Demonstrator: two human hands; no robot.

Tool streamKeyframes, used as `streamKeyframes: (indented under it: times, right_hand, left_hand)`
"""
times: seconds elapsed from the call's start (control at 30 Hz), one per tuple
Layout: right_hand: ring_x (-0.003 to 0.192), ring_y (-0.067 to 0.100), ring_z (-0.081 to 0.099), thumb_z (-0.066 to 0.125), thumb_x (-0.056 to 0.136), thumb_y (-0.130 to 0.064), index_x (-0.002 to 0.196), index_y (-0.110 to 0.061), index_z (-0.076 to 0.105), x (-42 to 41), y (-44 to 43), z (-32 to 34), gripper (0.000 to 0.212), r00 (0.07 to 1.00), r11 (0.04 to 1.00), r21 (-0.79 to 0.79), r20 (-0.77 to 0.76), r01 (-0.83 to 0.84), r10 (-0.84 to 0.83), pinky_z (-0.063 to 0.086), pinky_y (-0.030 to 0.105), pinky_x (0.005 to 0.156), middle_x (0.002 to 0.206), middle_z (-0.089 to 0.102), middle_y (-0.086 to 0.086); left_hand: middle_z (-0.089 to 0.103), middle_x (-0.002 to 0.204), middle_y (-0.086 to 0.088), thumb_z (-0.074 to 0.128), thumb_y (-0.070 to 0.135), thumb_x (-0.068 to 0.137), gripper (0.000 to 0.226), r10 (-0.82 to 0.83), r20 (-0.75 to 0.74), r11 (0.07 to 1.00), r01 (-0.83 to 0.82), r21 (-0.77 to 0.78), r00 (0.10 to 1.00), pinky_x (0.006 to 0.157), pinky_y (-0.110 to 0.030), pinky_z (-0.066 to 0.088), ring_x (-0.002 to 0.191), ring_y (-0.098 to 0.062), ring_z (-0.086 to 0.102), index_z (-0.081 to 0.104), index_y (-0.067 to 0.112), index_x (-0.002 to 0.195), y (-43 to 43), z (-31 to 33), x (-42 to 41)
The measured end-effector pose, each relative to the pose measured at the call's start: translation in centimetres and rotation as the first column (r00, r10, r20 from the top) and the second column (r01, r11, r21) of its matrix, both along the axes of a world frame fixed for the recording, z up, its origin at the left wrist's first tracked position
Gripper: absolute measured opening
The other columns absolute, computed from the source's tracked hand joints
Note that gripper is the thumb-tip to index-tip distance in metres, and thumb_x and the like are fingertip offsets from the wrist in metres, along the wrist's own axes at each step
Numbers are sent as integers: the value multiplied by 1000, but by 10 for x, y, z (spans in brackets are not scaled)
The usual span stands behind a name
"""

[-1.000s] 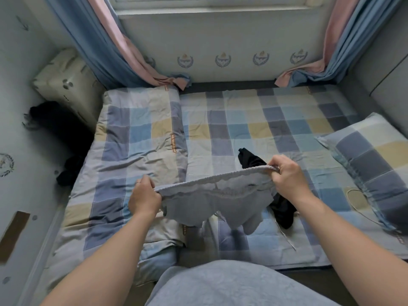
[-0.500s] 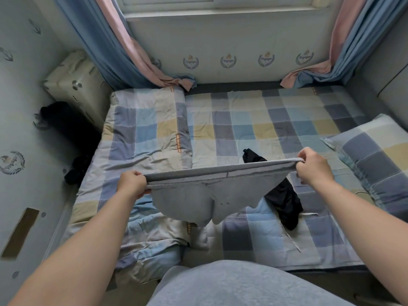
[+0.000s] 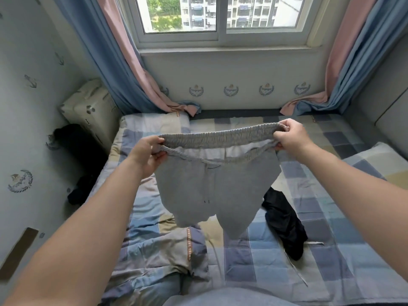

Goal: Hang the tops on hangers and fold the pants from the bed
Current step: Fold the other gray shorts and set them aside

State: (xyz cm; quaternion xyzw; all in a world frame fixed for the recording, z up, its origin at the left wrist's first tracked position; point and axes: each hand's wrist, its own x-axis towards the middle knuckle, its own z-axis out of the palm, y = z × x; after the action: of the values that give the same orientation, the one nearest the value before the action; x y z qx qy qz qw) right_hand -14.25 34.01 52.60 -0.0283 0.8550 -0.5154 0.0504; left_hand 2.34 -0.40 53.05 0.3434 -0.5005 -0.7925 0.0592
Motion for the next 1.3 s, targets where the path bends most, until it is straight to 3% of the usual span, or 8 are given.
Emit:
streamKeyframes:
  times: [0.13,0.33,0.47,0.63,0.83,1.0,1.23,1.3]
  right_hand:
    - [97,23,58,58,77,7,112,-19,63,-12,3,37,44,964,952,293,-216,-87,155,45,27,80,106,64,8]
    - [103,36,56,50,84,6,108,-9,67,-31,6,73,34,900,841,538,-393,60,188,48,40,89,111,51,17]
    - [95,35,62,49,87,-7,100,-20,71,-36,4,95,28,933,836,532,-351,131,77,49,38,78,104,64,13]
    - [46,23,61,35,85,5,92,-9,69,-33,-14,110,37,999,993,-114,-31,-42,38,46,24,39,67,65,12]
    - [77,19,74,51,90,13,115,-11,58,-38,4,134,35,955,812,-555,99,-181,281,61,28,66,96,69,12]
    - [94,25,63,63,89,13,125,-4,59,-32,-3,144,40,960,935,-228,-124,-272,249,59,28,82,106,63,18]
    - [96,28,67,60,98,-25,92,-18,67,-36,-3,149,12,915,971,139,-331,-195,231,53,50,90,97,73,5]
    - [89,34,66,58,98,-26,91,-18,63,-40,-5,146,13,925,977,115,-319,-177,205,52,53,86,96,71,16]
  left_hand:
    - [60,79,-9,55,-1,93,17,-9,-102,959,-20,-283,995,60,-25,55,65,-18,62,57,12,83,-8,21,-12]
    - [64,74,-11,44,15,75,15,84,105,483,52,-874,991,70,-42,51,75,-32,59,59,9,76,-26,46,-19]
    - [68,83,-19,38,7,75,23,153,140,588,23,-809,978,58,-45,61,73,-38,69,61,11,76,-31,58,-29]
    - [65,88,-16,37,1,86,34,180,-69,899,-192,-394,981,54,-35,60,72,-32,69,68,12,78,-32,73,-47]
    - [65,87,1,53,11,63,38,-36,-256,770,-137,-624,966,58,-18,49,75,-9,60,62,19,99,-33,95,-35]
    - [65,93,1,71,9,83,20,-12,-289,328,-269,-906,957,68,-15,41,84,-9,60,62,20,97,-32,92,-36]
    - [65,106,-14,69,40,90,27,228,-101,160,-140,-977,968,92,-43,45,111,-39,53,71,15,99,-39,93,-29]
    - [68,98,-8,69,38,91,23,169,-144,292,-189,-938,975,83,-38,50,101,-32,59,71,15,97,-36,97,-28]
